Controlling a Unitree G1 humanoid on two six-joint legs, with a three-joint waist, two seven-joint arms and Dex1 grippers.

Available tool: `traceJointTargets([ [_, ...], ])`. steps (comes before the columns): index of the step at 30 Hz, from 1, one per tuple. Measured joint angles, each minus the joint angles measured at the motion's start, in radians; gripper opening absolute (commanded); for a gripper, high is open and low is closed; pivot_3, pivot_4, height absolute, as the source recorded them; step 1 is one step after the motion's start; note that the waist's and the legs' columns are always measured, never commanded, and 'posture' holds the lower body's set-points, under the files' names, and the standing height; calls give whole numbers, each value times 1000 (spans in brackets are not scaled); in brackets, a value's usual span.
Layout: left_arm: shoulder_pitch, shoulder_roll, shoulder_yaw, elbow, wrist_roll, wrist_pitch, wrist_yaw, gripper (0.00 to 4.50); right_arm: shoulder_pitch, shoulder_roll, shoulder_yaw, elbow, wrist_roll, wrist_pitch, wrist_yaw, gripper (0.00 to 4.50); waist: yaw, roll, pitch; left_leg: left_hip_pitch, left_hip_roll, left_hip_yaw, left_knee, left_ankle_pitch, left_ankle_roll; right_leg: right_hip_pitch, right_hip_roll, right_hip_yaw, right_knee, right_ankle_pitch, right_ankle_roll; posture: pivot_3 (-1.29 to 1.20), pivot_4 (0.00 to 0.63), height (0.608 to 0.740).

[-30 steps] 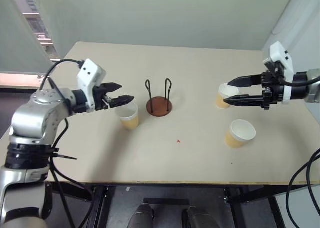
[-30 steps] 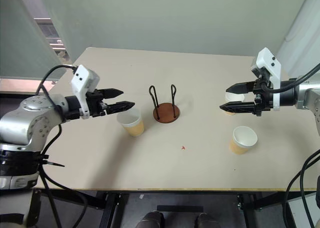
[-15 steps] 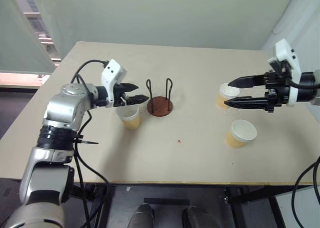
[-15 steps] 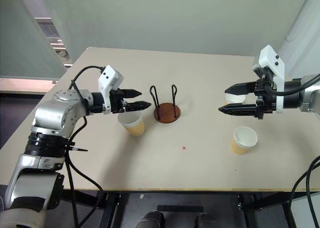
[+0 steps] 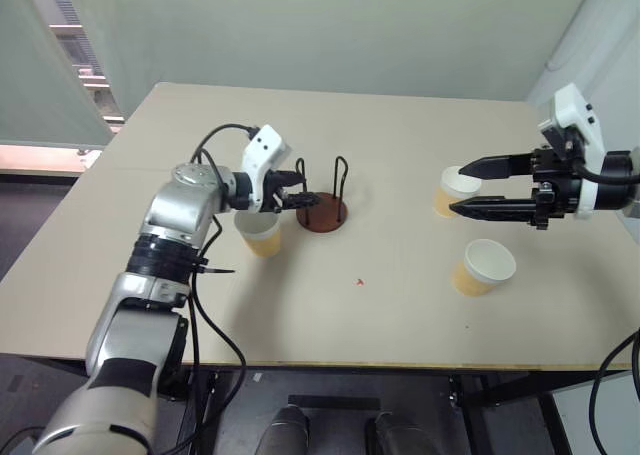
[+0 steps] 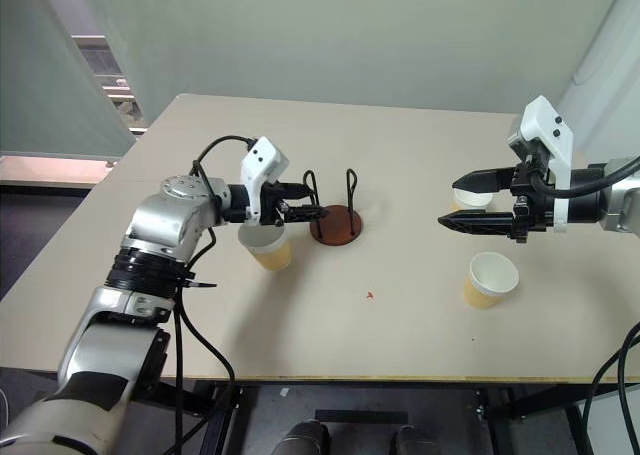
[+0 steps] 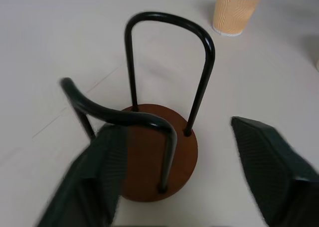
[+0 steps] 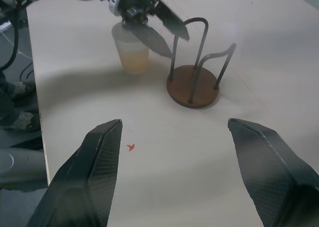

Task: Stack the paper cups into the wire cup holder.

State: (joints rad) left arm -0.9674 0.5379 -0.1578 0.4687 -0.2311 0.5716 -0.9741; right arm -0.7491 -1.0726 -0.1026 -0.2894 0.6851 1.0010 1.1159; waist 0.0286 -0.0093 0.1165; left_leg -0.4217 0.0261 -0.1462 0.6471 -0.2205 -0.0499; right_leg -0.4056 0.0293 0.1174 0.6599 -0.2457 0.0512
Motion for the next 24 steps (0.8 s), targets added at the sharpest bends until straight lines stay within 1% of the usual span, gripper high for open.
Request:
traceJointTargets([
  [4,-15,-7,3,11,15,-14,1,650,15,-5,-8,-2,4,0,-7,3528,1,0,0,0,-2,0,0,-1,1,0,-1,1,0,-1,2,0,150,740],
  [6,-16,-7,7,11,20,-26,1,20,19,-5,-9,-3,8,0,-11,3528,2,0,0,0,-4,0,0,-1,1,0,-1,1,0,-1,4,0,150,740],
  [11,-16,-12,29,13,15,-45,-10,20,34,-7,-9,-4,9,-2,-18,3528,2,0,0,-2,-8,0,1,-1,3,0,-4,1,0,-3,7,0,150,740],
  [13,-16,-12,32,-18,-2,-37,-33,20,34,-8,-9,-10,10,-2,-19,3528,2,0,0,-3,-9,0,2,-2,3,-1,-5,1,0,-4,9,0,150,740],
  [16,-10,-12,33,-112,-36,-2,-73,20,36,-8,-16,-27,31,-7,-17,3528,3,0,0,-3,-12,0,2,-2,3,0,-9,1,0,-5,11,0,150,740],
  [20,21,-15,22,-258,-93,69,-119,20,56,-15,-71,-61,88,-1,-8,3528,4,0,0,-4,-15,4,4,-1,1,1,-13,-2,-1,-7,14,0,150,740],
  [24,106,-30,-22,-410,-139,151,-139,20,76,-56,-123,-80,150,32,2,3528,5,0,0,-4,-20,6,6,-1,2,3,-17,0,-1,-9,18,0,150,740],
])
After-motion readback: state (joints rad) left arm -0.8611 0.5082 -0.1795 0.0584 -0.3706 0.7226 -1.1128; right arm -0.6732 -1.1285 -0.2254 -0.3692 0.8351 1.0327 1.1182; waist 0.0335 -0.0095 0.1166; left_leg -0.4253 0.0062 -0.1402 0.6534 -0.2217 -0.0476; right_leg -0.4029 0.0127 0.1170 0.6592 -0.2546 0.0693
